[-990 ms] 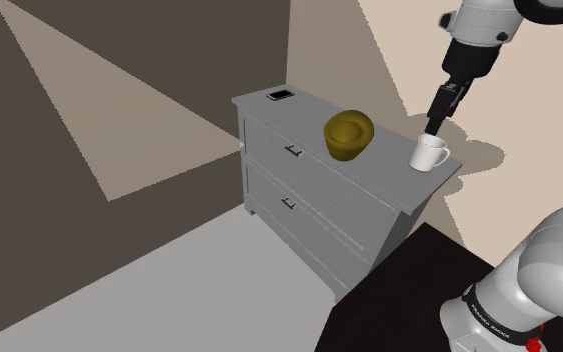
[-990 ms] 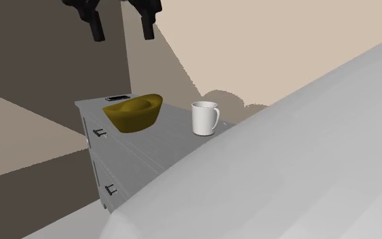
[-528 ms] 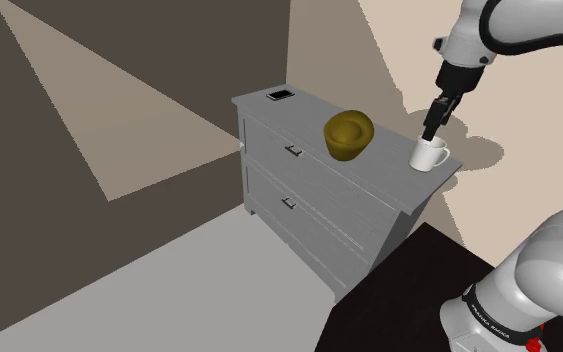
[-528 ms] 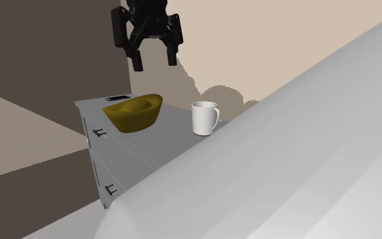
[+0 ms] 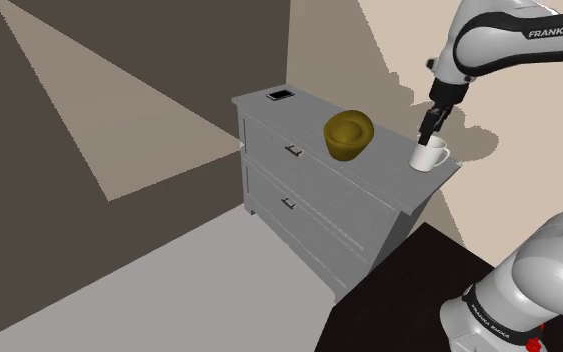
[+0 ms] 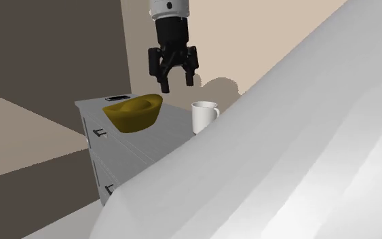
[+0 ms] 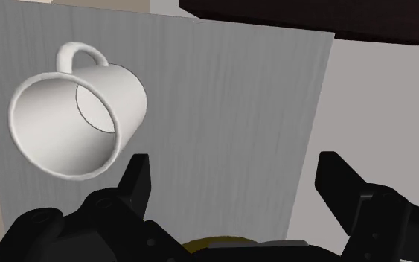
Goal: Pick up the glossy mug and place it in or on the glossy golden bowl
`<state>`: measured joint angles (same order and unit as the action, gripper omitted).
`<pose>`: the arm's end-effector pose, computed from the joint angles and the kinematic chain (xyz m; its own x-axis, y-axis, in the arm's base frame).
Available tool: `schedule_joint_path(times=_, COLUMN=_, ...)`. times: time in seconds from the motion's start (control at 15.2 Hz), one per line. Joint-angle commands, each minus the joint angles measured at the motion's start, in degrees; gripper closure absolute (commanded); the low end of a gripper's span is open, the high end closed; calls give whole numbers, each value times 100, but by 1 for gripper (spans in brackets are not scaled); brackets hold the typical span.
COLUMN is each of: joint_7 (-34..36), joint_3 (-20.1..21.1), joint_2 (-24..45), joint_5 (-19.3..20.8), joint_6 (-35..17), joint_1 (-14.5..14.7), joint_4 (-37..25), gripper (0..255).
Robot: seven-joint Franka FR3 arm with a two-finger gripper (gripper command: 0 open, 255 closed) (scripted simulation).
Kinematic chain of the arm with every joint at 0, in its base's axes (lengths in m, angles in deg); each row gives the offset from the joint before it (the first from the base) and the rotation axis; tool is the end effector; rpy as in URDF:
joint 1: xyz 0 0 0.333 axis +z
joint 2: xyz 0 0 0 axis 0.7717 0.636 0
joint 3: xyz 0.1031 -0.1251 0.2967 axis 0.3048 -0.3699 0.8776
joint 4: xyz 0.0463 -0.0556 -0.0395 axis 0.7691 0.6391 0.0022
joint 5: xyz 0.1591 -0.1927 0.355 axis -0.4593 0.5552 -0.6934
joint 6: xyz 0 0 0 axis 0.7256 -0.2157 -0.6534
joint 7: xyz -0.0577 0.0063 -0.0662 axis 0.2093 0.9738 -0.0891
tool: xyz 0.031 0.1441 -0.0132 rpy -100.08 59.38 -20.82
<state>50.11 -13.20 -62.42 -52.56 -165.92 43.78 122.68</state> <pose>0.3717 -0.1619 0.4648 0.9913 0.1246 -0.0415 0.1275 -0.9888 0.0772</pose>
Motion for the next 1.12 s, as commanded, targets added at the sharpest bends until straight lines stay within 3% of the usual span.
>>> schedule_joint_path(times=0.0, joint_7=-241, joint_3=-256, joint_2=300, joint_5=93, joint_6=-292, joint_1=-78, joint_4=-23, gripper=0)
schedule_joint_path(times=0.4, joint_7=-855, joint_3=-883, joint_2=1348, joint_5=111, joint_6=-1069, joint_1=-184, joint_4=-290, gripper=0)
schedule_joint_path(times=1.06, joint_7=-875, joint_3=-998, joint_2=1610, joint_5=136, joint_6=-1709, joint_1=-208, joint_4=88, gripper=0)
